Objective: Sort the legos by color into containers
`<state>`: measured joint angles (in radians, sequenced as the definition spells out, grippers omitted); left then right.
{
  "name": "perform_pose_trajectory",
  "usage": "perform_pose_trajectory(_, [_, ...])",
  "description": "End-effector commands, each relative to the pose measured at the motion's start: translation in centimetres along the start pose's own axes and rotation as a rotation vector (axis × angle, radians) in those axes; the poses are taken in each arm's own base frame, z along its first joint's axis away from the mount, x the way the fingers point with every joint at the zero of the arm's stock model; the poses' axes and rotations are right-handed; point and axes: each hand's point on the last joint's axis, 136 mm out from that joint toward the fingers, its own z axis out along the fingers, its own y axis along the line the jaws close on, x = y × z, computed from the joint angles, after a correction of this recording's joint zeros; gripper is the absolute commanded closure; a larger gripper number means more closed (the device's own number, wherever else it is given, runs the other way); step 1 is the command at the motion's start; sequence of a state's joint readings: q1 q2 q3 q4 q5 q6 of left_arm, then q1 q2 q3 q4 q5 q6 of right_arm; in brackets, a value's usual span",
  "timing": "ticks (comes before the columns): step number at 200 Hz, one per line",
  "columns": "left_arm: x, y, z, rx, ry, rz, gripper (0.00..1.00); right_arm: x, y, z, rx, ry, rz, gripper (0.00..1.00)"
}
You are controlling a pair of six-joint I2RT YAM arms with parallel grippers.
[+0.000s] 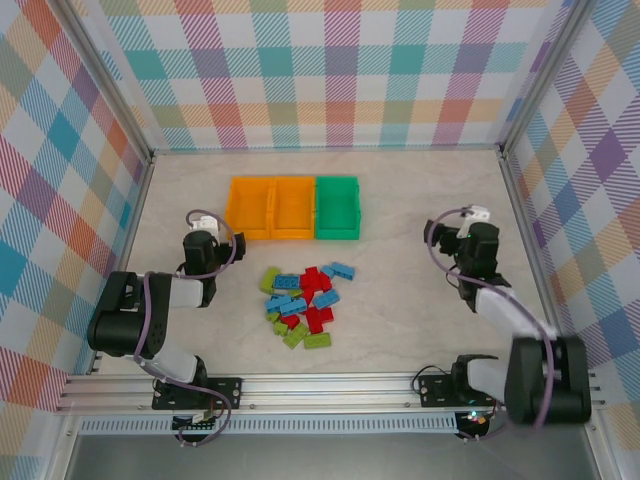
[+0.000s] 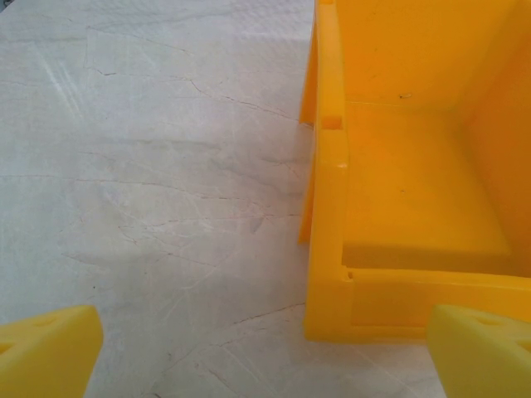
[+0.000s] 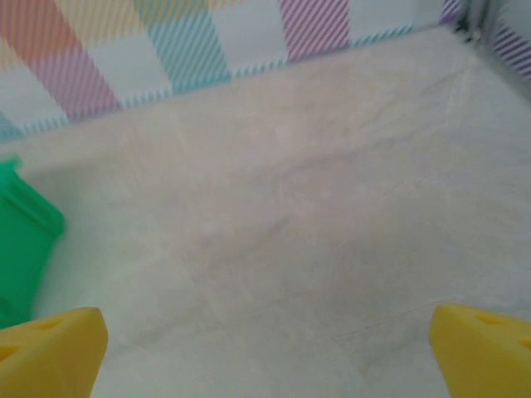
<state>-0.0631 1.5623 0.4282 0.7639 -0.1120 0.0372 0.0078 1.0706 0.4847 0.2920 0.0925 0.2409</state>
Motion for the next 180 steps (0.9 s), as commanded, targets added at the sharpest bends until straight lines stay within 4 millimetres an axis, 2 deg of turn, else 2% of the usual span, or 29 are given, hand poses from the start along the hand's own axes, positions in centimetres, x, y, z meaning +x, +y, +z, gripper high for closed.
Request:
perform_pose_trajectory(1, [-0.5,-0.4,-0.1,0.022,-0.031,-0.015,0.0,2.2,1.5,-4.3,-0.025,0.187,0.277,0.0])
perform_pose_trajectory(17, [-0.7,-0.3,-0.3,-0.006,-0.042,-0.006,0.0,3.9,5.7,-6.9,-0.188,0.311,0.293,0.0])
perform_pose_trajectory(33, [-2.1,-0.7,-1.6,-0.04,-0.062,0.03,0.0,6.2,9.1,-9.1,-0.291,0.465,0.218,0.0])
perform_pose_trajectory(36, [-3.0,-0.8,-2.2,-0.045,-0.074,0.029,0.0,6.5,9.5,-9.5,-0.295,0.494,0.202,0.0])
perform_pose_trajectory(42, [-3.3,-0.9,-3.0,-0.053,-0.028,0.015,0.0,7.2,10.2,-10.1,-0.302,0.55,0.166,0.0])
perform_pose_trajectory(61, [-6.1,-1.7,-6.8,-0.026,0.037,-0.093,0.0,9.0,12.7,-11.7,-0.343,0.709,0.068,0.0])
perform_pose_trajectory(77, [-8.0,-3.3,-10.0,0.028,0.066,-0.194,0.0,10.5,15.3,-12.5,-0.402,0.812,-0.009,0.0])
perform_pose_trajectory(91, [-8.1,-5.6,-12.6,0.113,0.139,-0.241,0.02,11.6,17.6,-12.6,-0.442,0.857,-0.078,0.0])
perform_pose_trajectory(102, [-6.6,-7.9,-14.8,0.186,0.258,-0.196,0.04,12.2,19.1,-12.4,-0.471,0.871,-0.121,0.0])
perform_pose_trajectory(123, [-3.2,-11.8,-18.8,0.289,0.464,-0.052,0.07,12.7,20.6,-11.7,-0.482,0.884,-0.146,0.0])
perform_pose_trajectory(141, [0.1,-13.6,-21.5,0.323,0.612,0.087,0.08,12.6,21.3,-11.0,-0.492,0.858,-0.135,0.0])
perform_pose_trajectory(161, [2.6,-15.0,-22.2,0.319,0.731,0.113,0.11,12.4,21.6,-10.4,-0.494,0.834,-0.127,0.0])
perform_pose_trajectory(180, [3.4,-17.5,-20.9,0.339,0.727,0.06,0.1,12.3,21.8,-10.1,-0.49,0.832,-0.125,0.0])
